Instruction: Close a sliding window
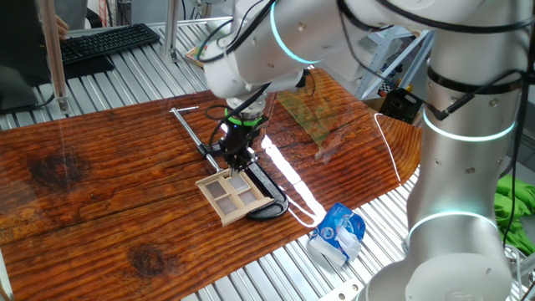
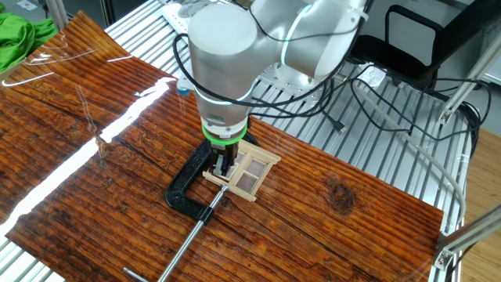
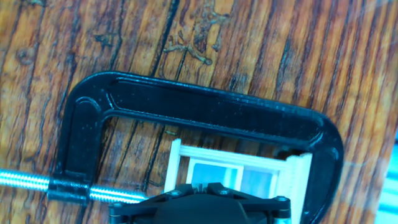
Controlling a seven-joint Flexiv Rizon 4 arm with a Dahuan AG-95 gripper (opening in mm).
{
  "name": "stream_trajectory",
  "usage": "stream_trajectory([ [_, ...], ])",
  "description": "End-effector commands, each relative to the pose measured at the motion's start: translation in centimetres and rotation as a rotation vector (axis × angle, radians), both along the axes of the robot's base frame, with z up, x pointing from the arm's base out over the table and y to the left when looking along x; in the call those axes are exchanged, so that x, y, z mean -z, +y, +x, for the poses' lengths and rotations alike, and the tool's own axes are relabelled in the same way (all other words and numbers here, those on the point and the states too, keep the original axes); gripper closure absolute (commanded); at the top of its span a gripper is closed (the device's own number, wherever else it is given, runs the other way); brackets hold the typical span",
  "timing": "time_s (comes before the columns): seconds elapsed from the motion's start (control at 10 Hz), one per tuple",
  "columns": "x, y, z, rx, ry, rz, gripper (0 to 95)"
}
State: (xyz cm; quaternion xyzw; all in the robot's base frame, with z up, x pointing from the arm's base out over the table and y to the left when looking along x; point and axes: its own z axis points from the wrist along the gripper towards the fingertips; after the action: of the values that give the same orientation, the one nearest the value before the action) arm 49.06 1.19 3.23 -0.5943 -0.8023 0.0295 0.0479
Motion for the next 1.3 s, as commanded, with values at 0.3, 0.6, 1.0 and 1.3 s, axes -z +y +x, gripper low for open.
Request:
stream_trajectory([
  [0.3,-1.6,-1.2,-0.6,-0.49,0.004,0.032,95.0],
  [0.6,-2.6,-3.1,-0.7,-0.735,-0.014,0.102,95.0],
  [1.0,-2.6,-6.3,0.1,-0.967,-0.021,0.119,95.0],
  [1.3,-2.1,-8.6,0.8,-1.152,-0.05,0.104,95.0],
])
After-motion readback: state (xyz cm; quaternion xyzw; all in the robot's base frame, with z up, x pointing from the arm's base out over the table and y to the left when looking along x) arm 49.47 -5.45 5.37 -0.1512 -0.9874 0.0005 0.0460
